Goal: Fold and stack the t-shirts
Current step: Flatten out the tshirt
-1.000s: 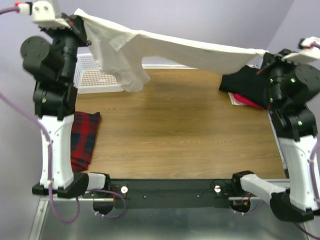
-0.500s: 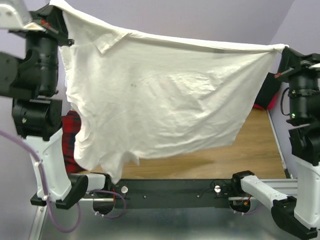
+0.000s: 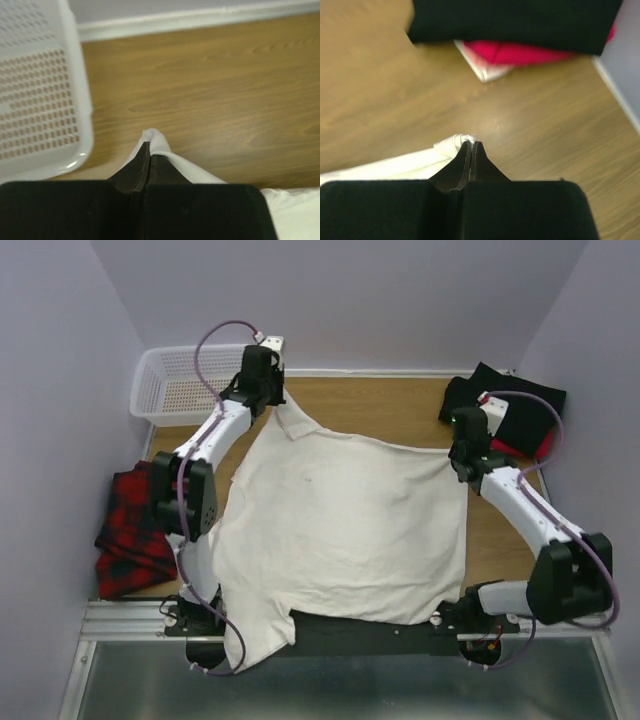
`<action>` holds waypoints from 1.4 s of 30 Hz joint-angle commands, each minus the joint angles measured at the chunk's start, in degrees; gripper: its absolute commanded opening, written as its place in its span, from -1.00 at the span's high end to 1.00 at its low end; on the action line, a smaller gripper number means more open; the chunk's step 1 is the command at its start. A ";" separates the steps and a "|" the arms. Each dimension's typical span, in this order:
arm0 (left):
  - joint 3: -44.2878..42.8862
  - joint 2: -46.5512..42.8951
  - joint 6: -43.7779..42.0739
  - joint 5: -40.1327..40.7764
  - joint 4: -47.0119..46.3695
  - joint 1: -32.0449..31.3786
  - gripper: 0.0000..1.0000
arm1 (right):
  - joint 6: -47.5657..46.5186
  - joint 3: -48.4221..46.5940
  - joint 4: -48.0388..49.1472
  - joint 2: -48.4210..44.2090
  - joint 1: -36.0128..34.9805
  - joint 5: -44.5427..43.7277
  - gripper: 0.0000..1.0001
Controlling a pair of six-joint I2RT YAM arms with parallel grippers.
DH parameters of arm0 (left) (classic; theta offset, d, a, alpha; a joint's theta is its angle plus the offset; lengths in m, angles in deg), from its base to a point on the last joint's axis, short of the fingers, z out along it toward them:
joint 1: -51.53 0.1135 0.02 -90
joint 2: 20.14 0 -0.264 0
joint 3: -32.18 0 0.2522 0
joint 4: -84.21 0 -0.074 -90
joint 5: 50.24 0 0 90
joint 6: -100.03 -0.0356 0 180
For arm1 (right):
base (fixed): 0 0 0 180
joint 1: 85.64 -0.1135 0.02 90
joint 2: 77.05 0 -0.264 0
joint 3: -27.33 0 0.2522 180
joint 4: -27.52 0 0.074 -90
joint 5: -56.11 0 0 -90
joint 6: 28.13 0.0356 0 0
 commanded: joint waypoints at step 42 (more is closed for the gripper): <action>-19.22 28.48 10.52 -18.29 13.06 -2.37 -0.59 | 4.23 -23.26 -1.02 35.43 0.76 14.18 -0.70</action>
